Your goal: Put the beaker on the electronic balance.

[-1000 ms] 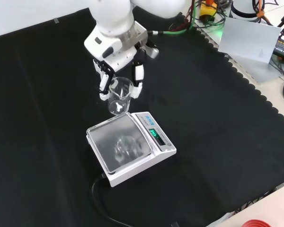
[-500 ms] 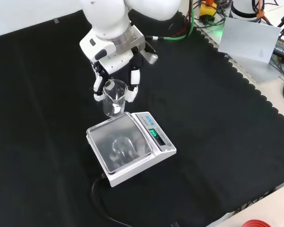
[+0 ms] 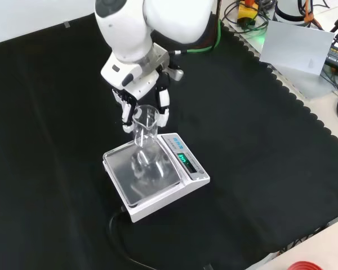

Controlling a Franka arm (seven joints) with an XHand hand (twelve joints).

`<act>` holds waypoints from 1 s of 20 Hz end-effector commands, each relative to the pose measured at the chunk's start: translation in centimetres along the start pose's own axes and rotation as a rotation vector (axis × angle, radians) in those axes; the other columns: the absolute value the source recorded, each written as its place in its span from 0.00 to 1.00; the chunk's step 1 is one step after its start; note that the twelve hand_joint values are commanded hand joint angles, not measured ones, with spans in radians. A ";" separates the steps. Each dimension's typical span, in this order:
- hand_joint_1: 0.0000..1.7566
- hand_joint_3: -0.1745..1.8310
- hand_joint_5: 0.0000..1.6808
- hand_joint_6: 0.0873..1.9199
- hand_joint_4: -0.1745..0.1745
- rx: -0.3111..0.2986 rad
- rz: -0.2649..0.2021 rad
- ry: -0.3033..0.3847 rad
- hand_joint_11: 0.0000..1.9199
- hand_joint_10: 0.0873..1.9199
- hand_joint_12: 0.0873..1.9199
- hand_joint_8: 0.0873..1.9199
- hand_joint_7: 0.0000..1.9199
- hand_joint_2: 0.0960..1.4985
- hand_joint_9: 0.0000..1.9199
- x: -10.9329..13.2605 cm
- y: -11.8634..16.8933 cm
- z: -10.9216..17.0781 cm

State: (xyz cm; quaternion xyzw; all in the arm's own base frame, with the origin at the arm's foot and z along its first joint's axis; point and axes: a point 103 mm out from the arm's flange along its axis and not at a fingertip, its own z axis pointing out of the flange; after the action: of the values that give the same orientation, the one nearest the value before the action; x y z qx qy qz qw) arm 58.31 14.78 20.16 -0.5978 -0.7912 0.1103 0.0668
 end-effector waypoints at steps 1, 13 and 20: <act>0.67 0.37 0.82 0.20 0.68 0.042 -0.079 0.001 0.76 0.08 0.35 0.33 0.72 0.41 0.81 -1.8 -0.3 2.6; 0.67 0.37 0.82 0.19 0.68 0.024 -0.131 -0.024 0.76 0.08 0.35 0.33 0.72 0.40 0.81 4.0 3.6 2.4; 0.63 0.35 0.63 0.34 0.67 0.097 -0.145 -0.037 0.67 0.07 0.41 0.36 0.64 0.38 0.79 8.6 7.0 2.5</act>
State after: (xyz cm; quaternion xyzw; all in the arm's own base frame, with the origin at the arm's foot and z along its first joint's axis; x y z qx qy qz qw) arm 60.90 19.41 17.17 -0.5448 -0.8269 0.1196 0.0715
